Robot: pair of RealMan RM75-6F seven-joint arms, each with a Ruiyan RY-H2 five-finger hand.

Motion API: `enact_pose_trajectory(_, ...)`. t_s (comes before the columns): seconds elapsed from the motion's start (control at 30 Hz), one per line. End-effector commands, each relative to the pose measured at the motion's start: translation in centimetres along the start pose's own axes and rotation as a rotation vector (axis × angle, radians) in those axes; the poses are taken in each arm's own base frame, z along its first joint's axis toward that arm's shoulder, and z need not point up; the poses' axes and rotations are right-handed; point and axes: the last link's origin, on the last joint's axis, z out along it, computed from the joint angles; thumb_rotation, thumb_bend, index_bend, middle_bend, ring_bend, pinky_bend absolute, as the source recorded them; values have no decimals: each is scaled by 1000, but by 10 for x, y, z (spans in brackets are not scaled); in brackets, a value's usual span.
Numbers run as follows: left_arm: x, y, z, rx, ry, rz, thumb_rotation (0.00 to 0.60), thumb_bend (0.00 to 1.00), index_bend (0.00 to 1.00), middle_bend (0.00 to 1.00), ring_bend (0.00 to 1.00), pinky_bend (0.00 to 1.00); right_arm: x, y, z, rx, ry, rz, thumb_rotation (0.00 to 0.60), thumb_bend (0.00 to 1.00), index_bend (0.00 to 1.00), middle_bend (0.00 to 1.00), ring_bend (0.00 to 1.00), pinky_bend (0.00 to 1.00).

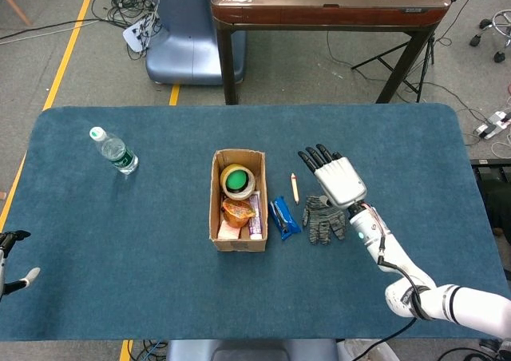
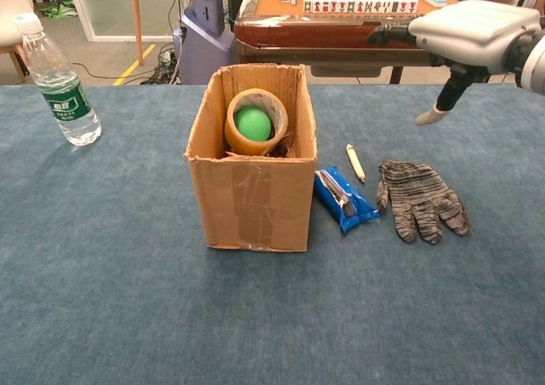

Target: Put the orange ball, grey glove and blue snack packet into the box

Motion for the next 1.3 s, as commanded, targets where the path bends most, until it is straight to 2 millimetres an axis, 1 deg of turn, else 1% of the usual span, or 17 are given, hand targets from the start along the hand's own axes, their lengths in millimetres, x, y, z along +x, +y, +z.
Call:
enact_pose_trajectory(0.03,1,0,0,2,0,-1,600,118,323,362,276,399,-19,3,3,-2,-55,28,600,0,132,144,87,389)
enact_pose_trajectory(0.1,1,-1,0,3,1,-1,600,117,323,363,276,399,-24,4,4,-2,-66,33,600,0,146,160,89,389)
enact_pose_trajectory(0.23,2,-2,1,11,-4,1,600,118,323,362,276,399,-44,4,9,3,-119,51,600,0,171,204,117,389)
enact_pose_trajectory(0.4,3,-2,0,15,-10,2,600,117,323,362,276,399,-58,1,11,22,-150,60,600,0,217,244,154,389)
enact_pose_trajectory(0.57,3,-2,-2,19,-13,3,600,118,323,362,276,399,-70,-4,10,44,-180,56,600,0,228,295,204,391)
enact_pose_trajectory(0.67,4,-2,-2,21,-12,2,600,118,323,362,276,399,-76,-6,10,52,-195,50,600,0,235,300,210,392)
enact_pose_trajectory(0.77,4,-3,-2,22,-12,1,600,118,323,362,276,399,-80,-8,10,56,-206,46,600,0,262,316,225,396)
enact_pose_trajectory(0.97,5,-3,-2,24,-11,-2,600,118,323,362,277,399,-87,-7,10,51,-227,36,600,0,306,351,262,431)
enact_pose_trajectory(1.17,5,-3,-2,23,-12,-2,600,118,323,362,277,399,-92,-7,10,40,-239,29,600,0,364,403,323,452)
enact_pose_trajectory(1.27,5,-3,-2,23,-12,-3,600,117,323,362,276,399,-93,-7,11,37,-243,25,600,21,406,436,360,475)
enact_pose_trajectory(1.3,5,-3,-2,23,-12,-3,600,117,323,362,276,399,-94,-7,11,36,-245,25,600,37,433,459,386,493)
